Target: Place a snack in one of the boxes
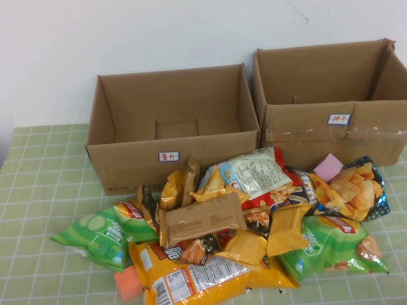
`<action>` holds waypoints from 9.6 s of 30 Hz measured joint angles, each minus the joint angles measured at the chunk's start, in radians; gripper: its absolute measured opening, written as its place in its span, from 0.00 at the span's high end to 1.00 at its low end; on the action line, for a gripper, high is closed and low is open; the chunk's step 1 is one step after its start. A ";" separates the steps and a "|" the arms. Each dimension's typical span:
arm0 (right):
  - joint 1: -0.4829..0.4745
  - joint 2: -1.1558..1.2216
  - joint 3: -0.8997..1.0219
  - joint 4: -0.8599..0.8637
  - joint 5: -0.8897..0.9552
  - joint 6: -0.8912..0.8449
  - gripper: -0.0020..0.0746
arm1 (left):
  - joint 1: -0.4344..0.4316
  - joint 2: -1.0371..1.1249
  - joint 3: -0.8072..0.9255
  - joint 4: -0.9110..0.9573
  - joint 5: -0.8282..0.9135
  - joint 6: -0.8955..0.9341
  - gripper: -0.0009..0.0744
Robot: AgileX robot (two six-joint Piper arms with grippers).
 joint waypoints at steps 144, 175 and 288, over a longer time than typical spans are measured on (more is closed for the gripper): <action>0.000 0.000 0.000 0.000 0.000 0.000 0.98 | -0.664 2.157 -1.954 -0.008 0.365 1.022 0.87; 0.000 0.000 0.000 0.000 0.000 0.000 0.98 | -0.629 2.148 -2.034 0.051 0.454 1.202 0.49; 0.000 0.000 0.000 0.000 0.000 0.000 0.98 | -0.515 1.379 -1.175 1.100 0.989 0.421 0.77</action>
